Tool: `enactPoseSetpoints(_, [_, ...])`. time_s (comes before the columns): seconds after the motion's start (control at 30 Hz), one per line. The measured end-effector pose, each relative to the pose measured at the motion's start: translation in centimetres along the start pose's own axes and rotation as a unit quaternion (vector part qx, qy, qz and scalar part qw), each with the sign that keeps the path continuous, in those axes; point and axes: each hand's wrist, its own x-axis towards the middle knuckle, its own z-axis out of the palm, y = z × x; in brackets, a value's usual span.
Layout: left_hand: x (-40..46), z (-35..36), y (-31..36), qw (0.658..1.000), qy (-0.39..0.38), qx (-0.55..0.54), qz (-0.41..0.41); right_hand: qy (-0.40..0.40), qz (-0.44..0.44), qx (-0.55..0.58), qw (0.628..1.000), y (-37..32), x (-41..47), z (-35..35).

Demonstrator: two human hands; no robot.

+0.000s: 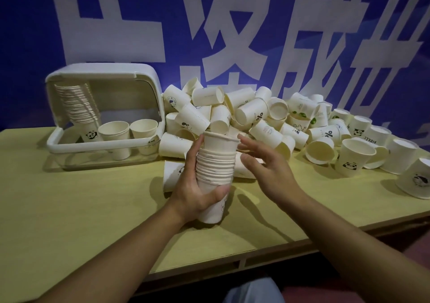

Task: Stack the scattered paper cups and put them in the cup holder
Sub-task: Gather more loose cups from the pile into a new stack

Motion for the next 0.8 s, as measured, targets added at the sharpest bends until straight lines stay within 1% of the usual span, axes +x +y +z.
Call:
enactPoseSetpoints(0.1, [0.4,-0.2,-0.3,1.000,-0.003,-0.018,-0.001,-0.002,-0.021,-0.097,0.995,1.0,1.9,-1.5])
enactPoseSetpoints(0.17, [0.7,-0.3,-0.2,1.000,0.007,-0.025,-0.003,-0.040,-0.020,-0.173,0.984,1.6,3.2,-2.1])
enactPoseSetpoints(0.23, [0.9,-0.4,-0.2,0.999,0.014,-0.027,-0.008,-0.131,-0.019,-0.251,0.959,2.4,4.2,-2.4])
enactPoseSetpoints(0.3, [0.8,-0.7,-0.4,0.999,0.020,-0.036,-0.009,-0.245,-0.001,-0.310,0.918,3.3,4.8,-2.2])
enactPoseSetpoints(0.33, [0.8,-0.8,-0.5,0.999,0.024,-0.037,-0.010,-0.288,0.006,-0.333,0.898,3.6,4.9,-2.1])
enactPoseSetpoints(0.37, [0.9,-1.0,-0.6,0.999,0.028,-0.037,-0.010,-0.315,0.006,-0.351,0.882,3.9,4.9,-2.1])
enactPoseSetpoints(0.4, [0.9,-1.1,-0.7,0.999,0.030,-0.038,-0.009,-0.324,0.001,-0.362,0.874,4.1,4.7,-2.0])
enactPoseSetpoints(0.43, [1.0,-1.2,-0.7,0.999,0.032,-0.039,-0.006,-0.313,-0.004,-0.365,0.877,4.3,4.6,-2.1])
enactPoseSetpoints(0.47, [1.1,-1.3,-0.8,0.999,0.031,-0.040,-0.003,-0.285,-0.010,-0.355,0.890,4.2,4.5,-2.3])
enactPoseSetpoints(0.5, [1.1,-1.3,-0.8,0.999,0.029,-0.040,-0.001,-0.243,-0.011,-0.329,0.913,4.0,4.6,-2.6])
enactPoseSetpoints(0.57, [1.1,-1.3,-0.9,0.999,0.024,-0.042,0.001,-0.137,0.002,-0.221,0.966,3.0,5.0,-3.0])
enactPoseSetpoints(0.6, [1.1,-1.2,-0.8,0.999,0.020,-0.040,0.002,-0.087,0.016,-0.150,0.985,2.2,5.3,-3.0])
enactPoseSetpoints(0.63, [1.2,-1.1,-0.8,0.999,0.015,-0.037,0.004,-0.046,0.030,-0.083,0.995,1.3,5.7,-2.8])
enactPoseSetpoints(0.7, [1.2,-0.9,-0.8,0.999,0.007,-0.033,0.008,0.004,0.039,0.020,0.999,-0.6,6.5,-2.0])
enactPoseSetpoints(0.8, [1.1,-0.8,-0.7,0.999,-0.002,-0.030,0.009,0.027,0.010,0.079,0.996,-3.0,7.3,-0.2])
